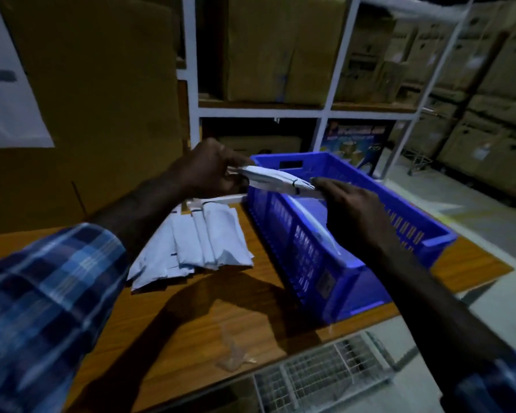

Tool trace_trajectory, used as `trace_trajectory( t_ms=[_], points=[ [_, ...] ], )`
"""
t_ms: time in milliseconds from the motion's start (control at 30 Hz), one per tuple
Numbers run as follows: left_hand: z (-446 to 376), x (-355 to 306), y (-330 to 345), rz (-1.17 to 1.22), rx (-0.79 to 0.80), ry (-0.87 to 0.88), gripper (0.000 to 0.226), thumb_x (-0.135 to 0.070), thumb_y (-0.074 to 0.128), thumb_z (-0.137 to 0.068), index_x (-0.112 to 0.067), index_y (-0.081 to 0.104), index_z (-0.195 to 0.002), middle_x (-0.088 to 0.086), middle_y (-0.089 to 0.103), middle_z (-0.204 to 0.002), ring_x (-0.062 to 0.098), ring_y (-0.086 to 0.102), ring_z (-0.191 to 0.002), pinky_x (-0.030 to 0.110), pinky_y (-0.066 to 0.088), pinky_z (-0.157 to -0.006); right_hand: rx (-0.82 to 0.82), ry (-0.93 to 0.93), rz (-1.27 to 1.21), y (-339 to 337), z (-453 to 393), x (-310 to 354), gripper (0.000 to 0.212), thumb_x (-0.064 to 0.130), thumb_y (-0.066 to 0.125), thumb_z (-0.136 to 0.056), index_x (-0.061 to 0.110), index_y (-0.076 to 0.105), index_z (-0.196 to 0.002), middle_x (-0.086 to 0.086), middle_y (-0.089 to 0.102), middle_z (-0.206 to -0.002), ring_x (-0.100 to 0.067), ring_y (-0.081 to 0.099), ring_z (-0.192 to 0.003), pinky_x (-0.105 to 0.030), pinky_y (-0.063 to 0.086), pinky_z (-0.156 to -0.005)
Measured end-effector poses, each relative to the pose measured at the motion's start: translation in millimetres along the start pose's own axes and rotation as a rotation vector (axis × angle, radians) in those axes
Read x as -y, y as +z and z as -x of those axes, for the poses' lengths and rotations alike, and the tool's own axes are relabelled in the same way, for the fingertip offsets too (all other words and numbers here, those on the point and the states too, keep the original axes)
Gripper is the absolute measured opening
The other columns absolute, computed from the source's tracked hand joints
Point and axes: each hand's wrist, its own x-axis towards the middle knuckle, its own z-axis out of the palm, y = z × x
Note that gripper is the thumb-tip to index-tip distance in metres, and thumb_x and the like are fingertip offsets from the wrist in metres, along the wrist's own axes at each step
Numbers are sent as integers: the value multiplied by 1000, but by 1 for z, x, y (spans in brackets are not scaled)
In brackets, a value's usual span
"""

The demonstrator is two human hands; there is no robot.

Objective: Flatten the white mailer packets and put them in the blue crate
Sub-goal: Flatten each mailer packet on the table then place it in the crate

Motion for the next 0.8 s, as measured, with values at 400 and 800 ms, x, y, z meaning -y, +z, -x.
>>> trace_trajectory(
  t_ms=[400, 800],
  points=[
    [-143, -8, 118, -144, 263, -115, 32, -16, 79, -74, -18, 77, -106, 16, 74, -98, 32, 70, -93, 35, 54, -79, 273, 219, -32, 27, 37, -108, 41, -4, 62, -72, 9, 66, -110, -21, 69, -77, -43, 64, -68, -39, 48, -55],
    [-218, 56, 247, -273, 683, 74, 26, -19, 70, -82, -19, 74, -108, 5, 74, -102, 26, 66, -100, 29, 44, -78, 687, 354, -59, 115, 26, -179, 47, 7, 51, -89, 13, 48, -135, -29, 63, -103, -45, 61, -95, -43, 48, -73]
  ],
)
